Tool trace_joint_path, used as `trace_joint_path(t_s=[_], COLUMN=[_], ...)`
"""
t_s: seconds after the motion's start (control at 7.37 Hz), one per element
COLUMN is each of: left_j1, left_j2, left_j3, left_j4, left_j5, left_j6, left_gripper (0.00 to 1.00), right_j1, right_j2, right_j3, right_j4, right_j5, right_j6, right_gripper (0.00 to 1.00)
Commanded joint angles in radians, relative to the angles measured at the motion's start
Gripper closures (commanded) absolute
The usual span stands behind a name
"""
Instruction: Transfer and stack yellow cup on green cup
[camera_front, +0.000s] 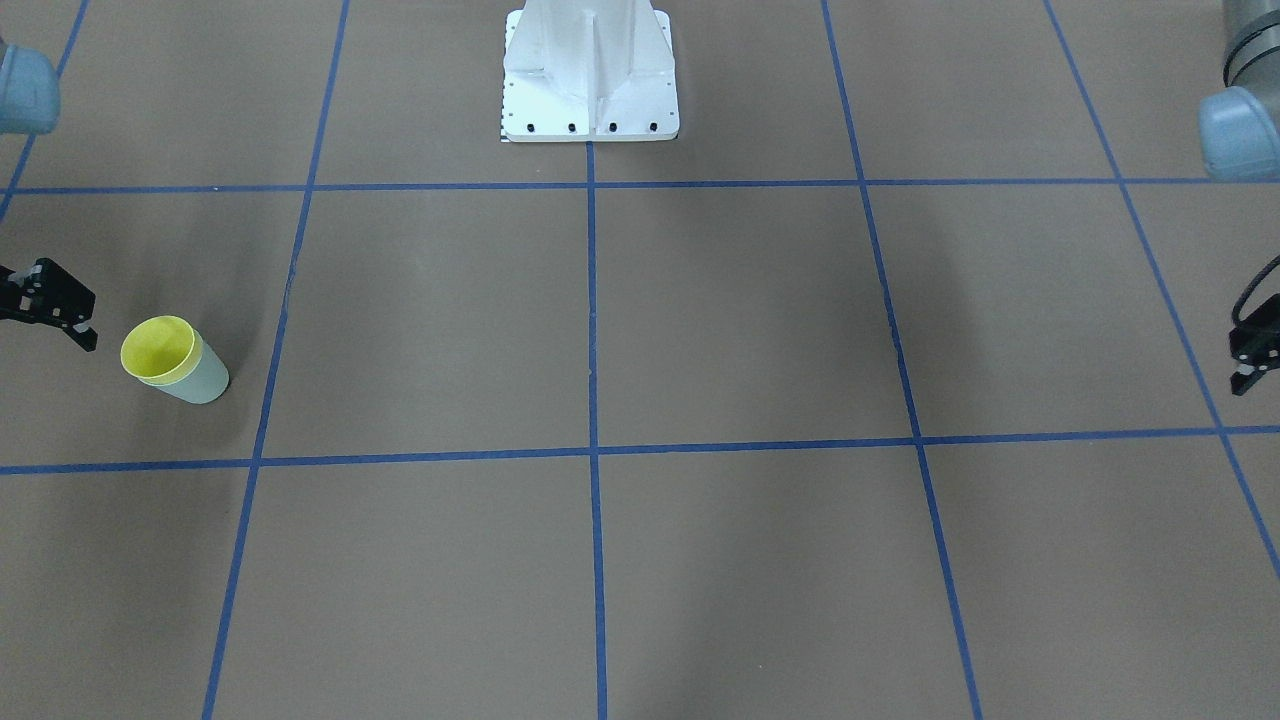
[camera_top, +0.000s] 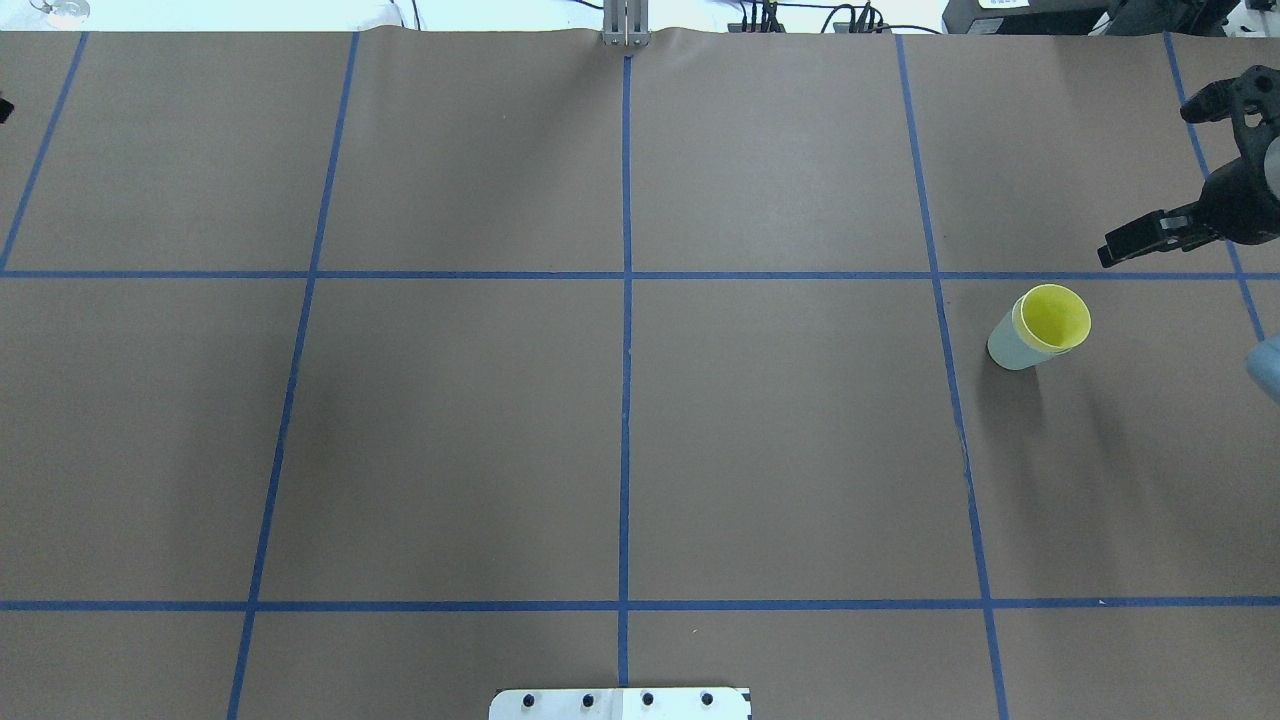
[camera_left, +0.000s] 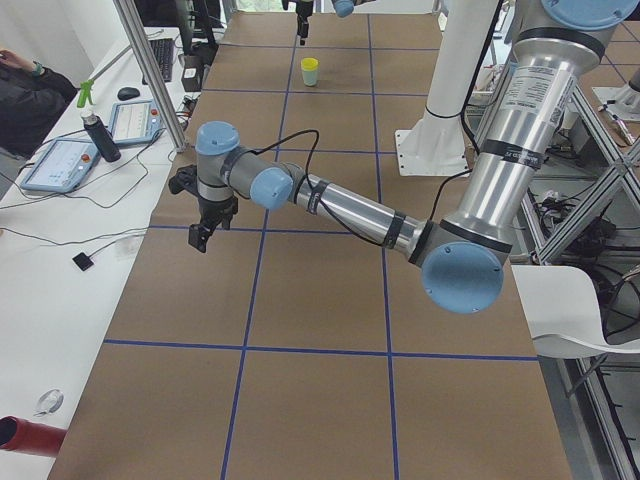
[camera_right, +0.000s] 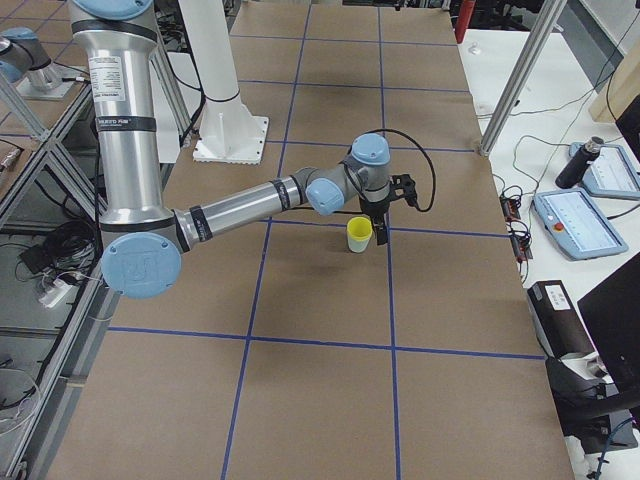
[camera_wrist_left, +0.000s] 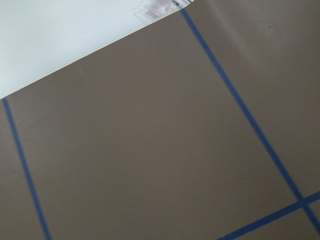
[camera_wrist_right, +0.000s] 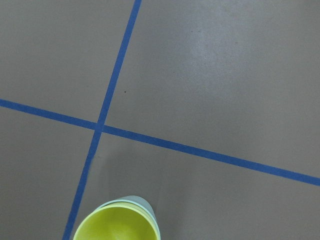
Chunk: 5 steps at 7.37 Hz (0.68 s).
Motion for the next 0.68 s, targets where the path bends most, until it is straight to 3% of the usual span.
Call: trace_joint_path(t_s=[0.0, 0.27, 0.54], left_j1=[-0.104, -0.16, -0.163], left_j2=[0.105, 0.237, 0.34], left_j3=[-0.006, -0.018, -0.052], left_j4=[0.025, -0.024, -0.117], left_j5=[-0.064, -0.064, -0.059], left_j6=[0.081, 0.086, 0.101], left_gripper=[0.0, 0.0, 0.0], right_j1=[0.039, 0.098, 0.21], right_j2=[0.0, -0.006, -0.05], right_j3=[-0.034, -0.065, -0.069], right_j4=[0.001, 0.001, -0.008], right_j5=[0.005, 0.023, 0.139], right_j6=[-0.003, -0.003, -0.032], right_gripper=[0.0, 0.0, 0.0])
